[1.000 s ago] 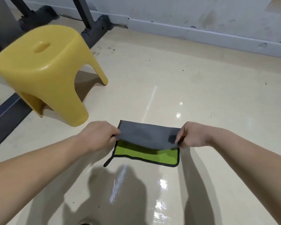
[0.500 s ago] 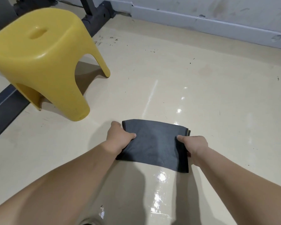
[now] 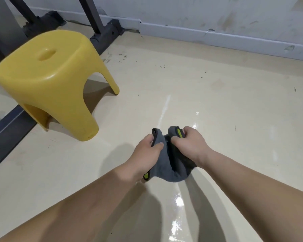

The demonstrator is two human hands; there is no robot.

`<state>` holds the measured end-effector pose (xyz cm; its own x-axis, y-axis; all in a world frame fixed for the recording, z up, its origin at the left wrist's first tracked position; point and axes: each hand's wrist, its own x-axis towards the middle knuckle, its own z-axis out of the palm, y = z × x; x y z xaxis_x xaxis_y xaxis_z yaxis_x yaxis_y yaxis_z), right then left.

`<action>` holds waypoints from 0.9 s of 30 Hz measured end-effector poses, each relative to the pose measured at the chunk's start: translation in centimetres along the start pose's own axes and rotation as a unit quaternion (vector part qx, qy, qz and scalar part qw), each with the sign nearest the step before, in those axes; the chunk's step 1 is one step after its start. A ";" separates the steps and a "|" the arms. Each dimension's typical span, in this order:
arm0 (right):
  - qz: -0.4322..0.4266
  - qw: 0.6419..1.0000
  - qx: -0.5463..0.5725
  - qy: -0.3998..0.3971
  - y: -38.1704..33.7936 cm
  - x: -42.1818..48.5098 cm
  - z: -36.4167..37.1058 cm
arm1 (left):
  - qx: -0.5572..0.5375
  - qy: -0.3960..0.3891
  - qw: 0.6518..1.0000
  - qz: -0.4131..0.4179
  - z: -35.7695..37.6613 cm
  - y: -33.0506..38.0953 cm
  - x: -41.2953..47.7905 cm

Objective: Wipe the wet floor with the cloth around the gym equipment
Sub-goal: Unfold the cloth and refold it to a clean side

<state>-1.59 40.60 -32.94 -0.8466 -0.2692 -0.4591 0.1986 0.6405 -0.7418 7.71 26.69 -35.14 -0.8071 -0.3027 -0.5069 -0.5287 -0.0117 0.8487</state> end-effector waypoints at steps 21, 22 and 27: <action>-0.065 0.990 0.091 -0.089 -10.7 -1.7 2.6 | -0.112 0.072 0.991 -0.024 -8.5 3.4 -1.3; -0.078 0.989 0.093 -0.085 -11.9 -1.6 2.8 | -0.110 0.087 0.990 -0.011 -9.6 4.9 -1.1; -0.184 0.977 0.080 -0.074 -21.5 -0.5 3.7 | -0.182 0.127 0.971 0.084 -16.4 14.6 0.8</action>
<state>-3.57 24.34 -18.59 -0.7972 -0.5686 -0.2029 -0.0223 0.3637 -0.9313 3.67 10.70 -20.67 -0.7580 -0.5549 -0.3429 -0.2301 -0.2645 0.9365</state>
